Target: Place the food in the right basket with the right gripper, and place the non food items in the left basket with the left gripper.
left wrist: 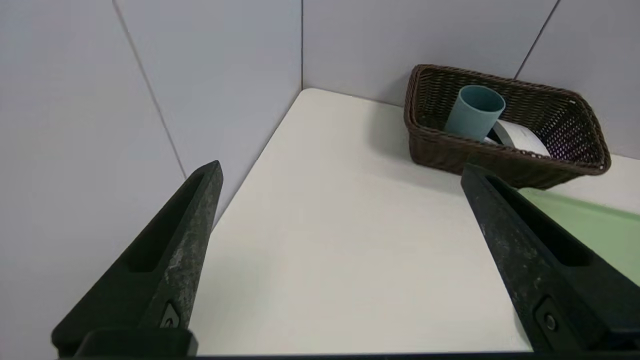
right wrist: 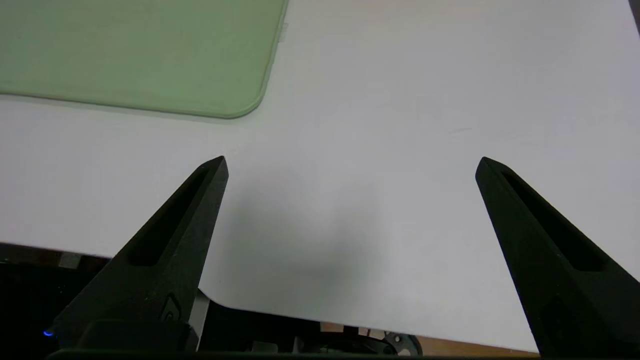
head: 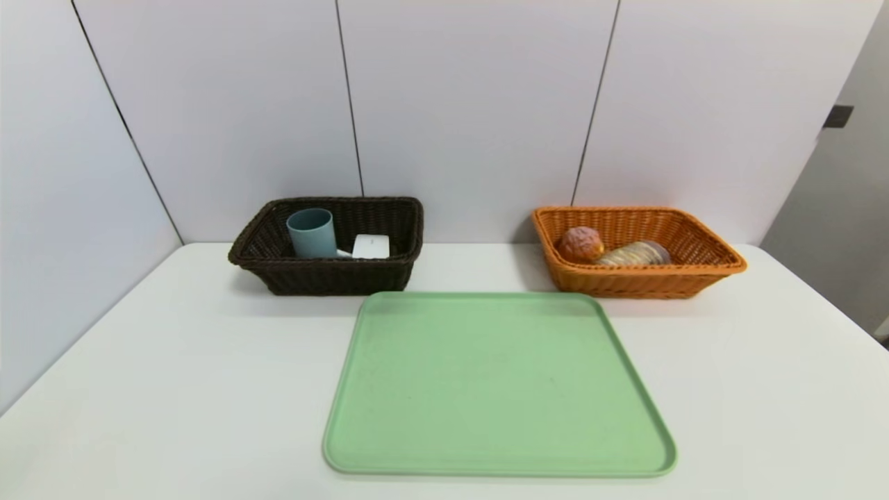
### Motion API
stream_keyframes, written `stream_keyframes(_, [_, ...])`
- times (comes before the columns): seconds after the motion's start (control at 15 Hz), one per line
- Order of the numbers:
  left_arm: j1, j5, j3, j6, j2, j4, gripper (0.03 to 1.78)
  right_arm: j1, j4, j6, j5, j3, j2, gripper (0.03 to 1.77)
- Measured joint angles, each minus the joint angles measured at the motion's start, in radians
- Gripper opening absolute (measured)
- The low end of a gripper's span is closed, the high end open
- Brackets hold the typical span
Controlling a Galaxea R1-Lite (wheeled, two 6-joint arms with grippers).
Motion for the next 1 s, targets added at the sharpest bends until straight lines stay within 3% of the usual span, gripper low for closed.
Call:
stream_keyframes(0.2, [0.014, -0.065, 0.131, 0.037, -0.202, 0.012, 1.69, 0.02, -0.076, -0.01, 0.003, 0.117, -0.2, 1.71])
stream_keyframes(0.6, [0.058, -0.283, 0.415, 0.198, -0.504, -0.016, 1.69, 0.032, -0.55, -0.069, -0.1, 0.354, -0.361, 1.71])
stream_keyframes(0.87, [0.062, -0.307, 0.652, 0.243, -0.578, -0.248, 1.69, 0.032, -0.835, -0.083, -0.111, 0.501, -0.374, 1.71])
stream_keyframes(1.0, [0.063, -0.311, 0.821, 0.264, -0.589, -0.46, 1.69, 0.032, -0.977, -0.092, -0.124, 0.598, -0.375, 1.71])
